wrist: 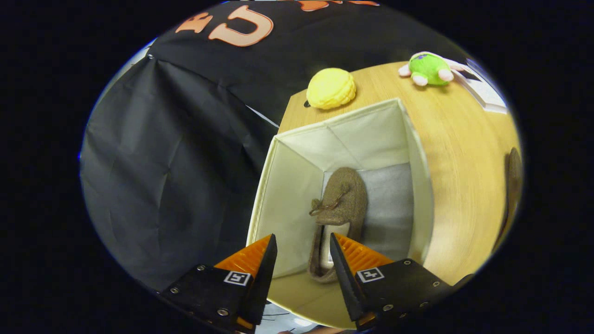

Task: Open the storage box then place both shoes into the box .Put the left shoe in first, then the right shoe, with the right side of both shoes facing outward in a uniform manner.

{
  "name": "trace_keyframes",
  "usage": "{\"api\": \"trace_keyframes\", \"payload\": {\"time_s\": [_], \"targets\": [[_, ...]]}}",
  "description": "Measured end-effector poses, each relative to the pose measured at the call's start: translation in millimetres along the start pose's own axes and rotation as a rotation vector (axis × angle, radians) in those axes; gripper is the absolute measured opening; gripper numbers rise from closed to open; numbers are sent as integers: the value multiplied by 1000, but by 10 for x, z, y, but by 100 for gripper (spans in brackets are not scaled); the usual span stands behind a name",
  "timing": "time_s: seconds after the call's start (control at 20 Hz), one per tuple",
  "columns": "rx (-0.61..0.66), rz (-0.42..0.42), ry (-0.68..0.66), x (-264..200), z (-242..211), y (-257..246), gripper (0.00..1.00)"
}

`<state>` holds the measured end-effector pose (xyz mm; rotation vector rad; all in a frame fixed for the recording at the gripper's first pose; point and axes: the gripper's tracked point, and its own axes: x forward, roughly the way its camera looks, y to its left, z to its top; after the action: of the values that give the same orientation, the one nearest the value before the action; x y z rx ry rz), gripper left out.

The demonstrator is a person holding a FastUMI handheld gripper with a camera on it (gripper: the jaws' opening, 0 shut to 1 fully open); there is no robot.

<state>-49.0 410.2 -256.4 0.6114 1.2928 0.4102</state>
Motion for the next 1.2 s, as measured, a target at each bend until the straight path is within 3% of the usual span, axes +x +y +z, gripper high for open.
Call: {"api": "trace_keyframes", "payload": {"time_s": [0.1,0.25,0.45,0.85,1.2], "targets": [[-54,-2,-34,-209,56,-33,72],[-102,7,-86,-521,156,-64,85],[-96,11,-151,-918,235,-351,89],[-8,-251,-217,-1272,257,-1989,89],[88,-392,-250,-1622,122,-2956,89]]}}
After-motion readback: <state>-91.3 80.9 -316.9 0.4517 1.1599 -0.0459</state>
